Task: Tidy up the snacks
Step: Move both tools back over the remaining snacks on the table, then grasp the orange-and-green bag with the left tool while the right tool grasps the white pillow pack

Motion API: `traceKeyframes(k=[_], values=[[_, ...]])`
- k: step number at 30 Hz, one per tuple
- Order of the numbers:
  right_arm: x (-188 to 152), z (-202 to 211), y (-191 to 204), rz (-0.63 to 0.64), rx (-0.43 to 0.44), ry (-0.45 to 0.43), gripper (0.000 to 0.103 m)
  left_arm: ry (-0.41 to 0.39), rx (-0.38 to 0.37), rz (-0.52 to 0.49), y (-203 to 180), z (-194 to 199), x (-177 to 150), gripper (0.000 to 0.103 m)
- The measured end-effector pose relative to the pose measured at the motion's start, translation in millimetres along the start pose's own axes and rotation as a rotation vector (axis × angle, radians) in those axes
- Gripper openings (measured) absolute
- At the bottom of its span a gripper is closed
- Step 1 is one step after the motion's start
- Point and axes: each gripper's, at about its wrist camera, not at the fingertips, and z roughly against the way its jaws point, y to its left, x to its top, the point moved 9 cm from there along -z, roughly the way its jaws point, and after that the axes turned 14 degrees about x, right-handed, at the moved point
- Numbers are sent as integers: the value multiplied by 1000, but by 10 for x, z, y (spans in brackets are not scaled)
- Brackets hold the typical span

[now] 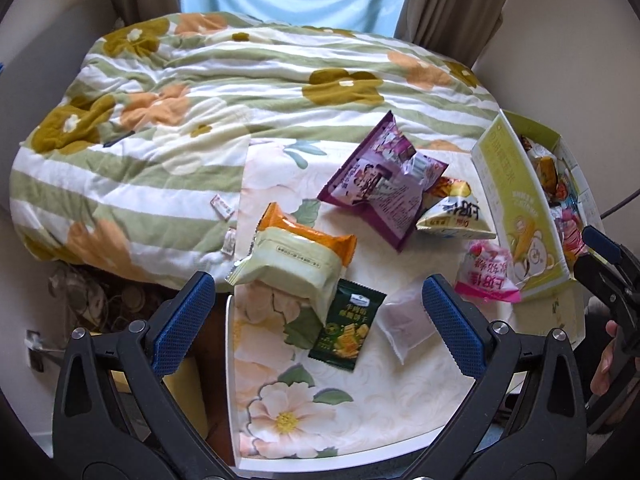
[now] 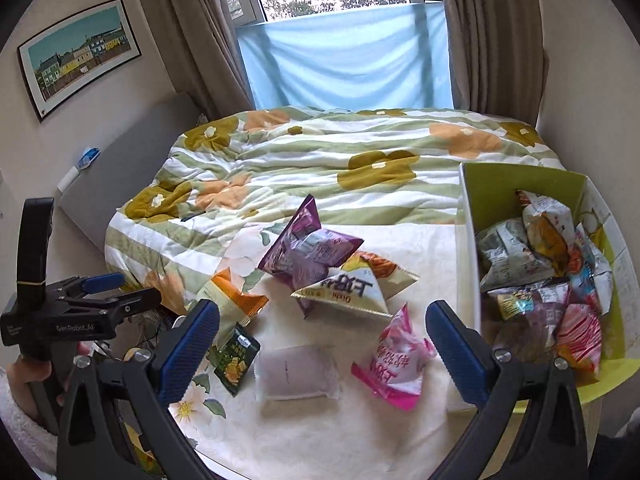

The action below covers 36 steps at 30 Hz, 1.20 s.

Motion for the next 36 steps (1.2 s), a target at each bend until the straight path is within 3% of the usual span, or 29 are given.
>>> traceKeyframes(k=[11, 16, 19, 26, 36], values=[[-596, -790, 221, 13, -76, 123, 103, 139, -56, -167, -131, -1069, -50, 102], [-815, -1011, 163, 15, -99, 172, 103, 161, -29, -233, -232, -1379, -91, 102], [-915, -1117, 126, 17, -111, 186, 103, 143, 4, -253, -232, -1481, -100, 102], [-1047, -1344, 78, 45, -121, 226, 103, 145, -20, -297, -301, -1595, -149, 102], [-1181, -1629, 82, 149, -130, 296, 103, 158, -89, -269, -277, -1580, -156, 82]])
